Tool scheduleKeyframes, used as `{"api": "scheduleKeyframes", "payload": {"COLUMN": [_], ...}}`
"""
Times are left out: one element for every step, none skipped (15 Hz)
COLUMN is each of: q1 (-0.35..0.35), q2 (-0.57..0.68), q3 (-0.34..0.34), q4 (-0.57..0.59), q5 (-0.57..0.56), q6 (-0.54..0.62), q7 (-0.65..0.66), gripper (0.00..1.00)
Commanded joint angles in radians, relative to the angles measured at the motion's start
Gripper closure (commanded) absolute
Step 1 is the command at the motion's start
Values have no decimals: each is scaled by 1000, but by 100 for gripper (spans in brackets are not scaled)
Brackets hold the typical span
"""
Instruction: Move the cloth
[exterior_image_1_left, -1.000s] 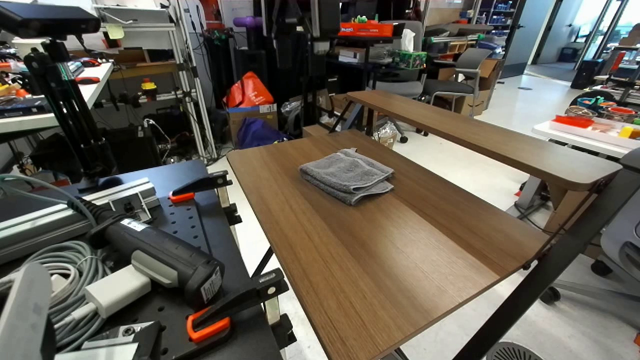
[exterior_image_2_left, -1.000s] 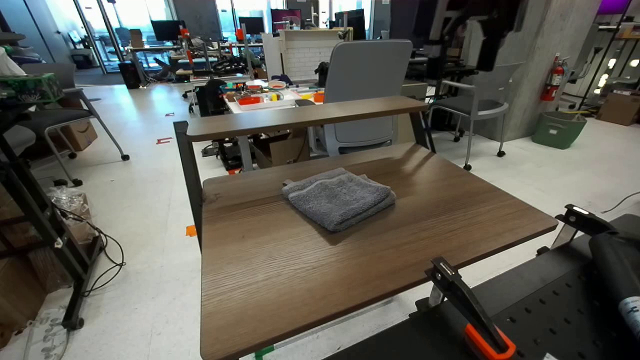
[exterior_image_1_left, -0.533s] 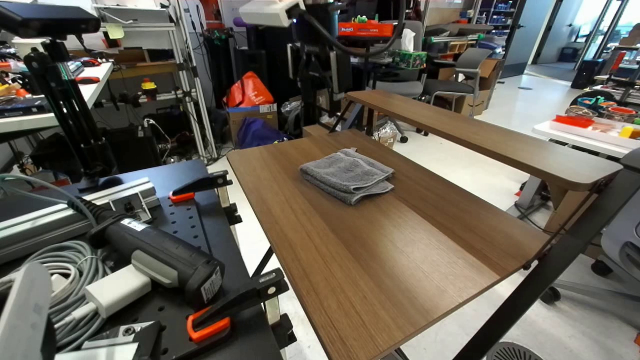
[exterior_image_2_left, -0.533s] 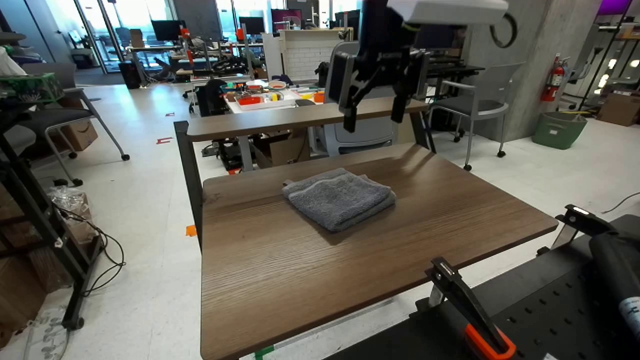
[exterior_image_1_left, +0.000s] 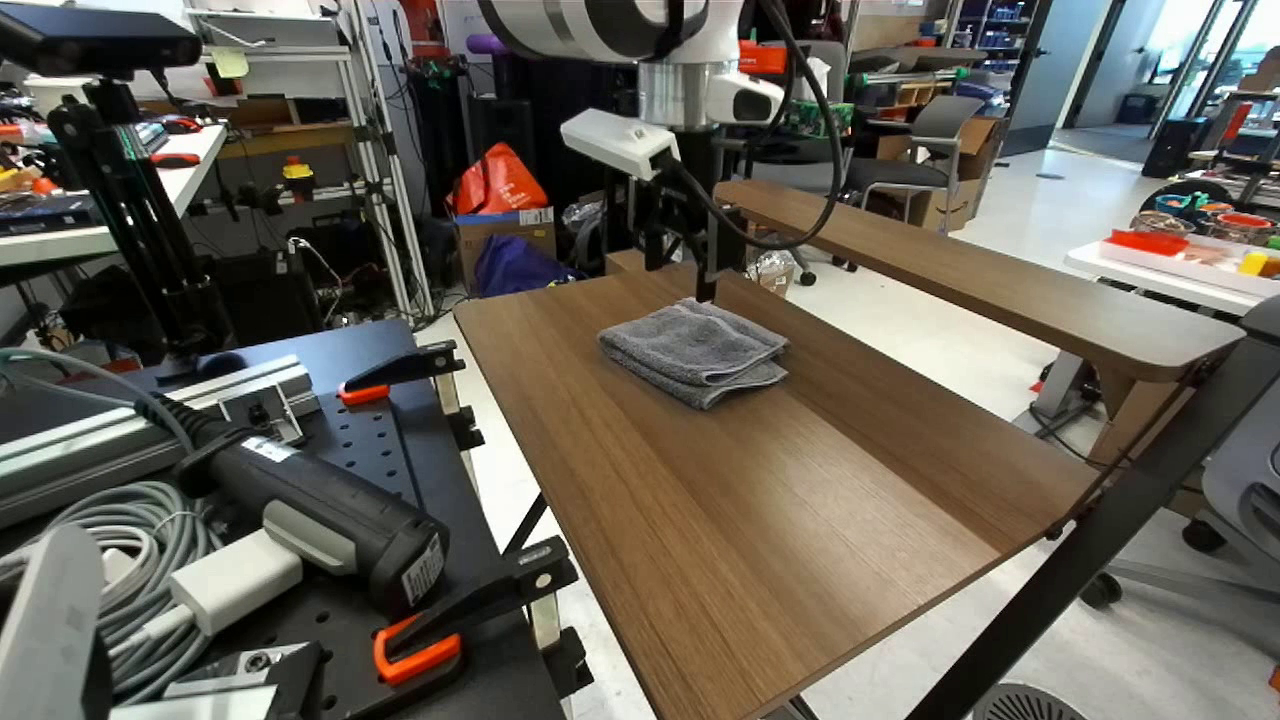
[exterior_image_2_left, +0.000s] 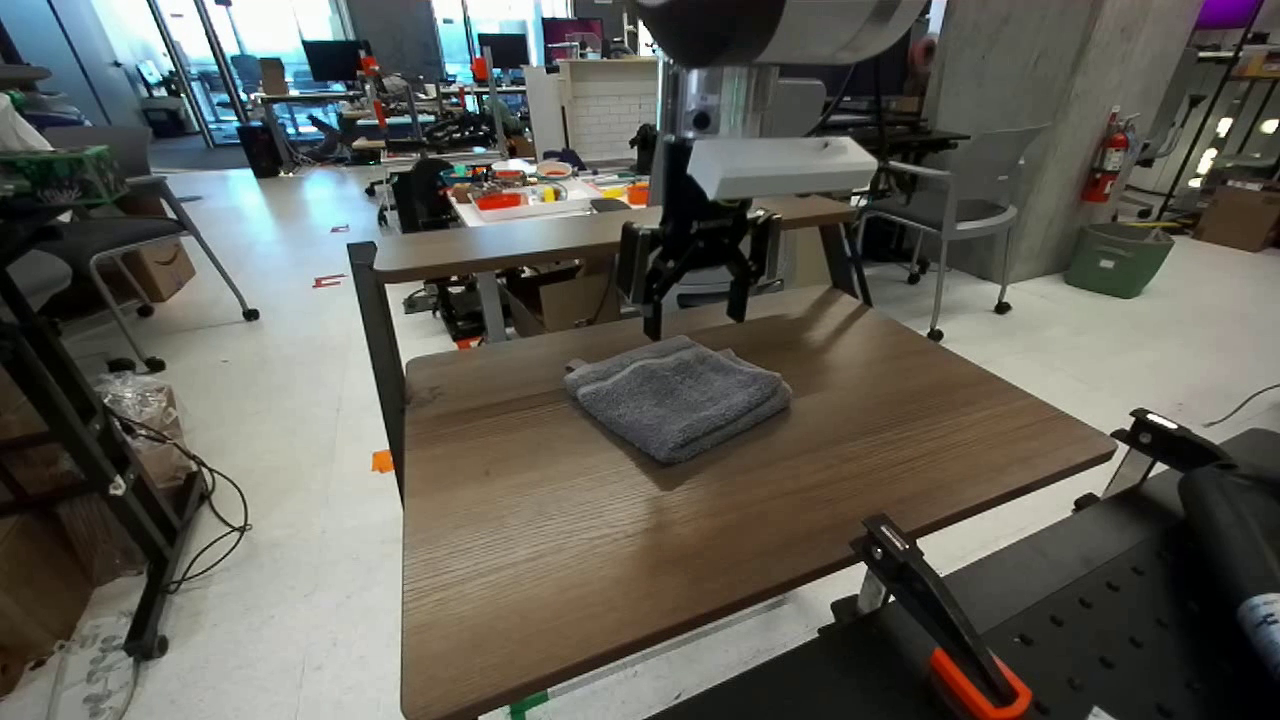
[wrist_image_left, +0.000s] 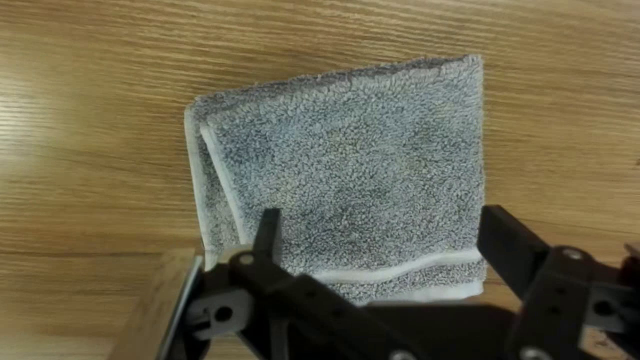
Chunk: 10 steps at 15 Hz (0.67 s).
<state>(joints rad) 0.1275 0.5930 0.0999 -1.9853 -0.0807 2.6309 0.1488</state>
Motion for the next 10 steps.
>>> {"api": "scheduleKeyframes", "payload": {"q1": [44,48,49,51,54,54,53,54,54,57], "q2": [130,156,178,200,218,238,254,270,285,297], "q3": [-24,-24,-23,-22,-25,-28,-29,-33,-38,-46], "q4": [148,174,195,215,233,250,269,285,299,311], "q5": [10,12,15,16,14,14,14,13,10,7], "q6": [-62,-76,-94,-111,-129,-143,-166,-186,-201,-210], "q7": [-2,-4,-10,-13,-13,-14,-16,-13,-12,-6], "gripper": [0,0,0,0,0,0,0,0,0,0]}}
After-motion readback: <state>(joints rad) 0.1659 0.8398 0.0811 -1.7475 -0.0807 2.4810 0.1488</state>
